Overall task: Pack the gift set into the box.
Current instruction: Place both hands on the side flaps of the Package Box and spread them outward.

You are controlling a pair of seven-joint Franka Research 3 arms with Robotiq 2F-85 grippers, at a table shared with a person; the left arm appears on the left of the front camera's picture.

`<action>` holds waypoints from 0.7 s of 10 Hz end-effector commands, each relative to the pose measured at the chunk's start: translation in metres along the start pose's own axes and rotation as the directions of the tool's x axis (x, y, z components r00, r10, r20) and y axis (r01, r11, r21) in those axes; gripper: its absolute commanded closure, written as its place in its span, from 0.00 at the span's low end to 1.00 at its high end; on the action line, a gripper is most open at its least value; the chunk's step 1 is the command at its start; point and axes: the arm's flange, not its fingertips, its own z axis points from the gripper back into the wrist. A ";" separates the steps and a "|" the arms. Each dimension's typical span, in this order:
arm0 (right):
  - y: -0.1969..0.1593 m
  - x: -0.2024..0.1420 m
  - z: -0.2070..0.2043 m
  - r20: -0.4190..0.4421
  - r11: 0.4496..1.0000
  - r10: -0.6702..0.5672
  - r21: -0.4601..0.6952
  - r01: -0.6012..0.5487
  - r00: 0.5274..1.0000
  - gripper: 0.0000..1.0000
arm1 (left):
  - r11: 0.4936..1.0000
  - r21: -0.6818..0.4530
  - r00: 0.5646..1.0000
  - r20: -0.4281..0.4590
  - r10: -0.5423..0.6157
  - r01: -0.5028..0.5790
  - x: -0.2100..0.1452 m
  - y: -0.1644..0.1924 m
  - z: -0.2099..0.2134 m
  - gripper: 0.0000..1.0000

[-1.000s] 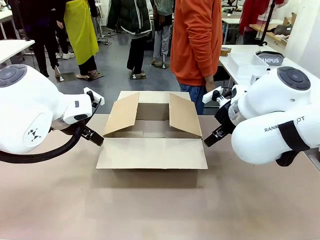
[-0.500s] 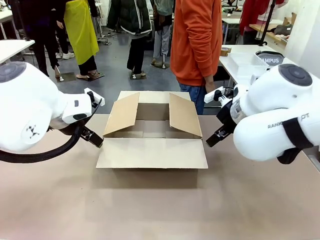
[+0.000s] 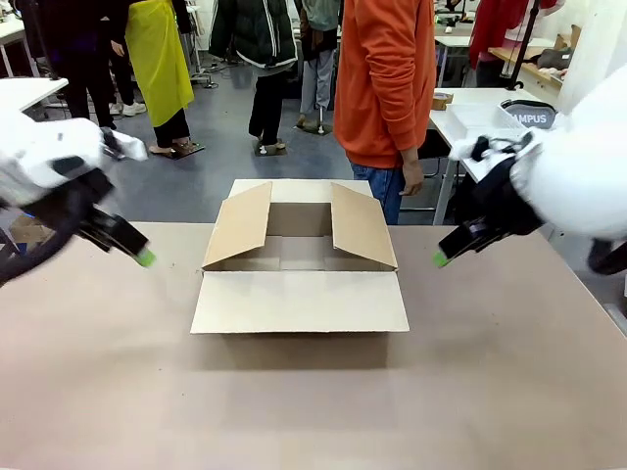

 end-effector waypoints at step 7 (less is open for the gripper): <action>-0.194 -0.188 0.102 0.320 0.571 -0.807 0.636 0.520 0.496 0.00 | 0.568 -0.737 0.504 0.356 0.787 -0.366 -0.171 0.140 0.022 0.00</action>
